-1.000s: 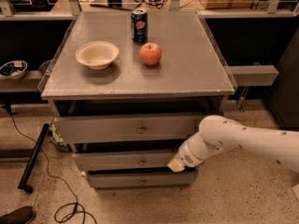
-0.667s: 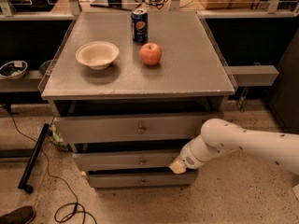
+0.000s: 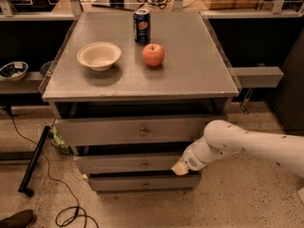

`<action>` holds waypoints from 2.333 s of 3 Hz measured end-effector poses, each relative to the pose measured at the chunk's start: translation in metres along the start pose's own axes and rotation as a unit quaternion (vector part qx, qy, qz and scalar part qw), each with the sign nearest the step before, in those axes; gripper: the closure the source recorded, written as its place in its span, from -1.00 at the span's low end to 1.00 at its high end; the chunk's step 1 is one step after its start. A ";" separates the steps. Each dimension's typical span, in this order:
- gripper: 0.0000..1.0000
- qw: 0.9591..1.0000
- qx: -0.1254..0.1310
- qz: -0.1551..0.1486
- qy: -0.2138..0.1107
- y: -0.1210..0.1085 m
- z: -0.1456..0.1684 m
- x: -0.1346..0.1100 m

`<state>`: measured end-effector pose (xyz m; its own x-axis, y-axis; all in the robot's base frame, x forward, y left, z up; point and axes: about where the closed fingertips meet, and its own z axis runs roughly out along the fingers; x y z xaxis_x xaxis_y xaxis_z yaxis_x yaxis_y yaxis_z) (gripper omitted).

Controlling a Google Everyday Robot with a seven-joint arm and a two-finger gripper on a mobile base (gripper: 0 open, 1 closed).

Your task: Open middle drawer

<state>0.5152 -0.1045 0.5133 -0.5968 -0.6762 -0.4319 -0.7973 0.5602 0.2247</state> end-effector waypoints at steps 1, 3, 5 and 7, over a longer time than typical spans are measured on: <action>0.00 1.000 0.000 0.000 0.000 0.000 0.000 0.000; -1.00 1.000 0.000 0.000 0.000 0.000 0.000 0.000; -1.00 1.000 -0.026 -0.010 -0.008 -0.009 0.014 -0.004; -1.00 0.998 -0.051 -0.020 -0.026 -0.022 0.036 -0.019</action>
Offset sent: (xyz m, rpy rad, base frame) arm 0.0000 0.0000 0.0000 0.0000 0.0000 0.0000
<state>0.5470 -0.0873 0.4854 -0.5609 -0.6704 -0.4858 -0.8271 0.4797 0.2929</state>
